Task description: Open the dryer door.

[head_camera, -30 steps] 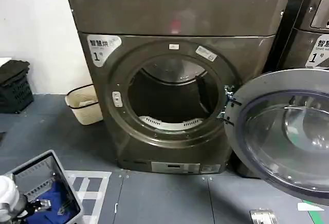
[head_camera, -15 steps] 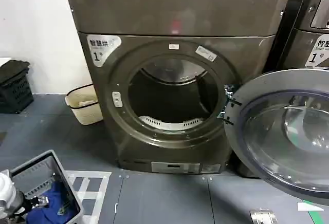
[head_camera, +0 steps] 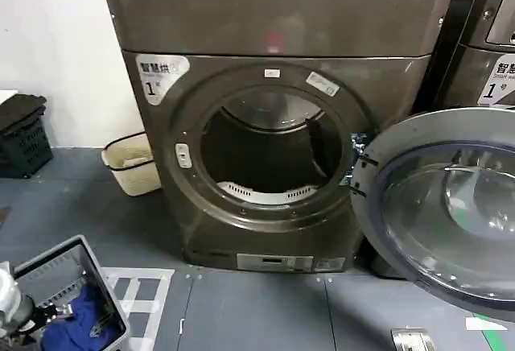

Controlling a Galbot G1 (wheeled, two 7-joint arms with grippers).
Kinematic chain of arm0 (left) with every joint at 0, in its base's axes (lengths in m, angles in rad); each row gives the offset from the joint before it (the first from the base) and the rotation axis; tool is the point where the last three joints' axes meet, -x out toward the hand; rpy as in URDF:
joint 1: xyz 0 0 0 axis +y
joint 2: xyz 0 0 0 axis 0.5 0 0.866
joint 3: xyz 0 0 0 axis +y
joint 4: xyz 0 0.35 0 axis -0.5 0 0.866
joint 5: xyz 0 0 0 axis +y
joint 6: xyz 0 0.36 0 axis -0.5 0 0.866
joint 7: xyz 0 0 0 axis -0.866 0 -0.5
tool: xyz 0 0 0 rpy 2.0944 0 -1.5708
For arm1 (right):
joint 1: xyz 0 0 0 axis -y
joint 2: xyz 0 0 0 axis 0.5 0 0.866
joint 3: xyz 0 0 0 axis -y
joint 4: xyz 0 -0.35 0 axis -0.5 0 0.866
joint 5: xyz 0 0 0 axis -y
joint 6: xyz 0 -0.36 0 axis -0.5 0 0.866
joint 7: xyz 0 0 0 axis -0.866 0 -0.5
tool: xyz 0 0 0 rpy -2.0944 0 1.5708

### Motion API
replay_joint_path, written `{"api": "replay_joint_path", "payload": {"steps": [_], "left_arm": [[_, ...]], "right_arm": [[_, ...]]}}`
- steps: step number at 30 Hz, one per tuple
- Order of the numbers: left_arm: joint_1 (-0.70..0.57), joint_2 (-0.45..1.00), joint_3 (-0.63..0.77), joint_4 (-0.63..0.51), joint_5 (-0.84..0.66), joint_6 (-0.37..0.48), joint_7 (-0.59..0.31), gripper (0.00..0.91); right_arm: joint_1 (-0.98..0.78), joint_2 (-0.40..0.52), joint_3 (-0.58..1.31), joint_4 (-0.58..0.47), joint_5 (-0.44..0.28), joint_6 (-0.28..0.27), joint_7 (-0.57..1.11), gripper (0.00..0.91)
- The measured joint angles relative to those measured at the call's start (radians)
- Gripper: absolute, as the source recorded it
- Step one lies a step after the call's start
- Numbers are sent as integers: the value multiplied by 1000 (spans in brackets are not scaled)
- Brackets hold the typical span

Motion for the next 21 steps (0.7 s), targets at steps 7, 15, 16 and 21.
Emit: {"api": "replay_joint_path", "payload": {"steps": [7, 15, 16, 21], "left_arm": [[1, 8, -11, -4, -7, 0, 0, 907], [3, 20, -20, -4, -10, 0, -1, 907], [3, 20, -20, -4, -11, 0, -1, 907], [3, 20, -22, -2, -11, 0, -1, 907]], "right_arm": [[1, 1, -1, -6, -8, 9, -7, 907], [3, 4, -12, -9, -10, 18, -11, 907], [4, 4, -13, -8, -10, 18, -11, 907], [3, 4, -13, -8, -10, 19, -11, 907]]}}
